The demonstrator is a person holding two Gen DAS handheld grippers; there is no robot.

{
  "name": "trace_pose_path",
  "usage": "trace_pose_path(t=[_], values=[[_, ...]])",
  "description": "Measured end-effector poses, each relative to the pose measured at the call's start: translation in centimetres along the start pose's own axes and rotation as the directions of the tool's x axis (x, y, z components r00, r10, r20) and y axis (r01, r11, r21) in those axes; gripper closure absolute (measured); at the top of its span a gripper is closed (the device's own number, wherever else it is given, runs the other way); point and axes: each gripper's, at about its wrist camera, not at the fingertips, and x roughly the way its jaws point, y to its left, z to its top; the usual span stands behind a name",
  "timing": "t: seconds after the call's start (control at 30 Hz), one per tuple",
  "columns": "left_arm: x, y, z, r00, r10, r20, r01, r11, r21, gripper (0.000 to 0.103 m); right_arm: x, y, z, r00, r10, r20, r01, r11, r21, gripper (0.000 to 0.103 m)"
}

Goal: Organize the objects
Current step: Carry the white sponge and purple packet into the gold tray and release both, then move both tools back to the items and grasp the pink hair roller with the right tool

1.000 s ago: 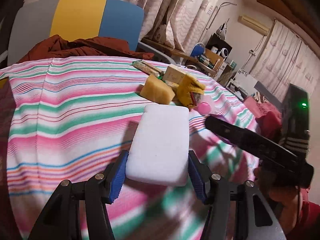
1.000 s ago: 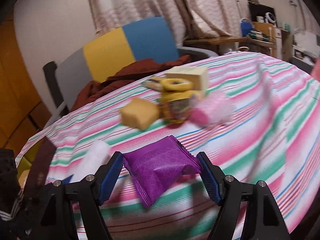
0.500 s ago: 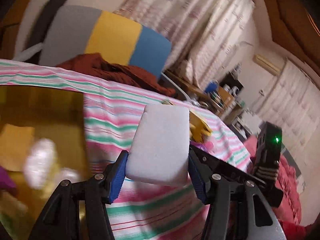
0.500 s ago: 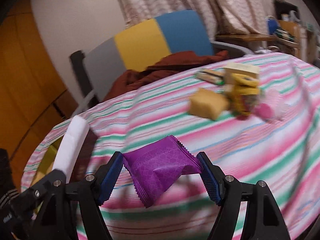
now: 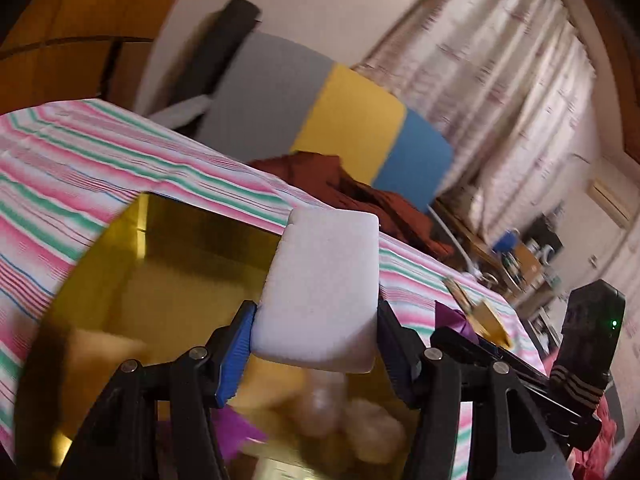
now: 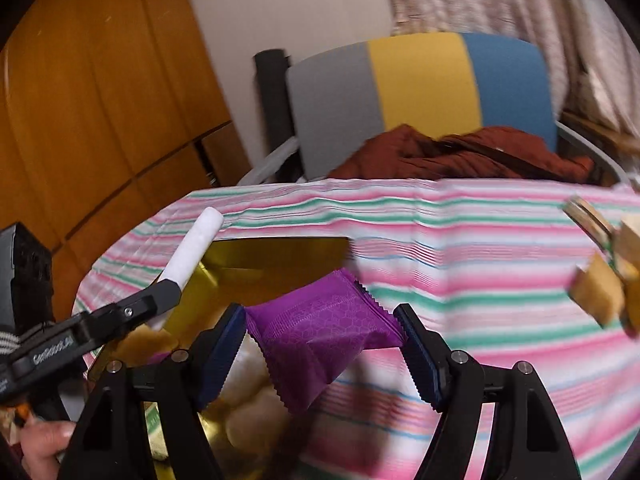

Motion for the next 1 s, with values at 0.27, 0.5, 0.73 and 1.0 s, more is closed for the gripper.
trace_pose_path(t=[0.27,0.5,0.73,1.0], values=[[0.9,4.2,1.9,0.993,0.118,-0.03,-0.12,0.991,-0.053,0.043,3.6,2.3,1.3,0.999,-0.038,-0.035,0.035,0.997,-0.075,0.011],[1.4,5.3,2.2,0.984,0.17,-0.049,-0.174,0.981,-0.09,0.035,0.7,0.8,-0.3,0.999,-0.039,0.009,0.039,0.999,0.009,0.005],[-0.5,3.7,1.6,0.968,0.249,0.026,-0.247,0.967,-0.069,0.02,-1.0,-1.4,-1.6,0.999,-0.043,0.008,0.042,0.995,0.091,0.005],[-1.1,-0.4,-0.4,0.982,0.187,0.008,-0.187,0.982,0.002,0.02,-2.3,-3.5,-2.7,0.998,-0.055,0.016,0.051,0.986,0.16,0.005]])
